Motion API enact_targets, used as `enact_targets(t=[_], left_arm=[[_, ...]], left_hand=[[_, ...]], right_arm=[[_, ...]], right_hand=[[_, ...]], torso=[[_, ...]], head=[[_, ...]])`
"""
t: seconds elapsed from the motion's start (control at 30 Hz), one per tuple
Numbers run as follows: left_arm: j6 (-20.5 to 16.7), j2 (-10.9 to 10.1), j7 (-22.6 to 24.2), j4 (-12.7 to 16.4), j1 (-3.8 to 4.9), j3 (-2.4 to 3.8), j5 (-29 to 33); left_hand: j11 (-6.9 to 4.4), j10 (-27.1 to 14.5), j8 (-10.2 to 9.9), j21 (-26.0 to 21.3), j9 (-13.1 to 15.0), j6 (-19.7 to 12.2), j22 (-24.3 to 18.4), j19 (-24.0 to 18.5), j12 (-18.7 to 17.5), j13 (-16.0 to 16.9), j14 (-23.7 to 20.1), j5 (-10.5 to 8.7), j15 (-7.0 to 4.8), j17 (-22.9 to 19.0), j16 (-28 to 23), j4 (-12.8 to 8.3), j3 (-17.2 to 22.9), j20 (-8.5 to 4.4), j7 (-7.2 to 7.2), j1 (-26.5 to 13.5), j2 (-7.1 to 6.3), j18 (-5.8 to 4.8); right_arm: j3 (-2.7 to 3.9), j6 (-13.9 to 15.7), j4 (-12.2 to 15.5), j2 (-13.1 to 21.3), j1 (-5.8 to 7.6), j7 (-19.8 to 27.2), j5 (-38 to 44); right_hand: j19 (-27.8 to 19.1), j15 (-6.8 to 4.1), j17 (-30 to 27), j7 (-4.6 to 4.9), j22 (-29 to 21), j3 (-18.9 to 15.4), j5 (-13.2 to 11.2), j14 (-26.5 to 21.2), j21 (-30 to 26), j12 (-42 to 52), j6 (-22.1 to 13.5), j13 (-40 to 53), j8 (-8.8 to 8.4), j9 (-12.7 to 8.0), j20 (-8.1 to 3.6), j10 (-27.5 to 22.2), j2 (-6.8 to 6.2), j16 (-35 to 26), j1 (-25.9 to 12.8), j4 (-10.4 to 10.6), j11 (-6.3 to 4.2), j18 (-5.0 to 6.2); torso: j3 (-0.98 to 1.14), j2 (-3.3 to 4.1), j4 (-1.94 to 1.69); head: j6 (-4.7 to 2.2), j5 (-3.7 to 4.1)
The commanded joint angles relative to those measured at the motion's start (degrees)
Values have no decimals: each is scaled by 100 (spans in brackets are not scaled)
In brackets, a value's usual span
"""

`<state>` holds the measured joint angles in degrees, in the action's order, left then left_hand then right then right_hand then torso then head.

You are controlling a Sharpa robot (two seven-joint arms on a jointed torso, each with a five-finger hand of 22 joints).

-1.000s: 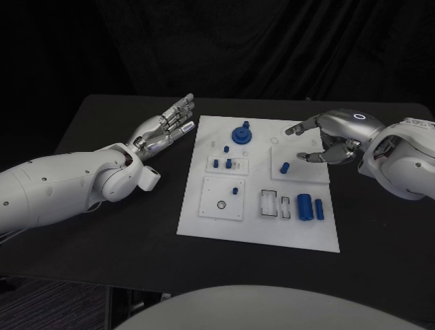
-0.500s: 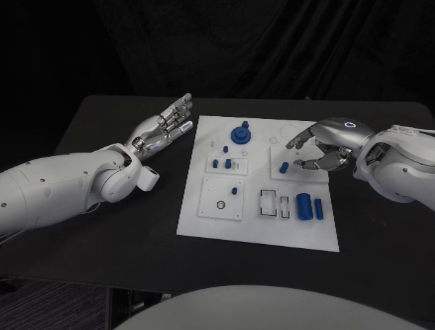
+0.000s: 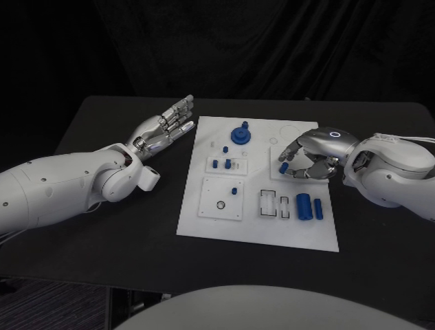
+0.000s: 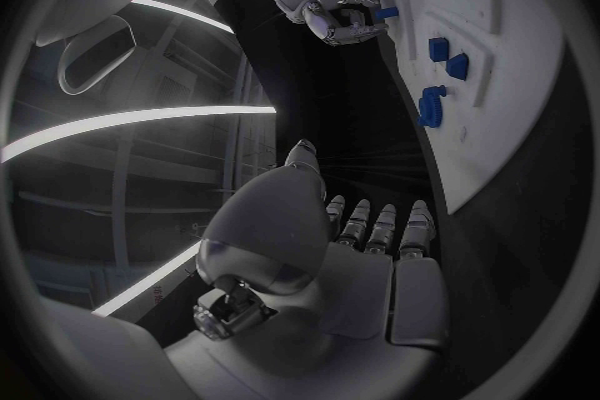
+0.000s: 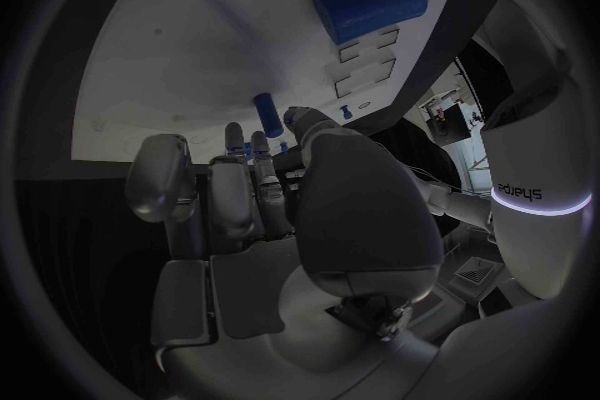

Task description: Assemble the parts on the task board

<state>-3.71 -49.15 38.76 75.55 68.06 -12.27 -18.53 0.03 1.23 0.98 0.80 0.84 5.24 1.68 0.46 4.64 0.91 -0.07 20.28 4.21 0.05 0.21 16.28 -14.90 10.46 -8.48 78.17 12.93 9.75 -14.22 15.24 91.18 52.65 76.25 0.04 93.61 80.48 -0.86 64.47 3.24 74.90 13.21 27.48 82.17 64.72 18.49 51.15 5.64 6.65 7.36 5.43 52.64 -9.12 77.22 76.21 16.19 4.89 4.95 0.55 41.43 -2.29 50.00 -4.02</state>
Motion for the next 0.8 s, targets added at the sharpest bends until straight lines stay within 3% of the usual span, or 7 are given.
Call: enact_targets(t=[0.03,0.27,0.5,0.8], left_arm=[[143,11,375,-12,-14,4,3],[197,33,342,-33,-16,4,3],[239,39,315,-46,-18,4,3],[340,60,255,-64,-24,4,3]], left_hand=[[50,-1,-4,-26,9,18,6,11,28,8,7,69,25,-5,-21,-3,41,41,24,65,20,37],[63,0,0,-25,12,40,8,12,28,8,7,129,32,-5,-21,-5,60,52,46,96,42,41],[75,0,2,-23,14,53,11,14,27,8,7,160,42,-5,-21,-8,70,60,65,114,53,43],[110,-2,10,-14,20,96,33,27,21,7,7,188,110,-5,-21,-11,86,109,144,151,68,44]], right_arm=[[3,-98,-8,-39,-39,68,59],[4,-130,-30,-135,-92,85,59],[4,-168,-84,-213,-126,42,59],[4,-179,-155,-294,-146,-70,85]], right_hand=[[41,-2,-7,0,873,43,-19,28,8,45,35,12,7,13,-14,65,-3,7,86,-2,2,-10],[44,-24,0,33,875,167,-20,33,14,119,152,73,27,82,-33,220,-16,7,223,-48,-31,-12],[58,-48,66,89,872,764,-15,76,21,80,290,98,54,268,-69,332,109,41,772,-460,-49,-9],[47,-34,52,128,865,929,-27,74,6,72,414,108,111,370,-67,388,106,32,828,-614,-51,-5]], torso=[[3,4,10],[4,12,-12],[-1,9,-10],[-5,1,-6]], head=[[0,-8],[0,15],[0,18],[0,8]])
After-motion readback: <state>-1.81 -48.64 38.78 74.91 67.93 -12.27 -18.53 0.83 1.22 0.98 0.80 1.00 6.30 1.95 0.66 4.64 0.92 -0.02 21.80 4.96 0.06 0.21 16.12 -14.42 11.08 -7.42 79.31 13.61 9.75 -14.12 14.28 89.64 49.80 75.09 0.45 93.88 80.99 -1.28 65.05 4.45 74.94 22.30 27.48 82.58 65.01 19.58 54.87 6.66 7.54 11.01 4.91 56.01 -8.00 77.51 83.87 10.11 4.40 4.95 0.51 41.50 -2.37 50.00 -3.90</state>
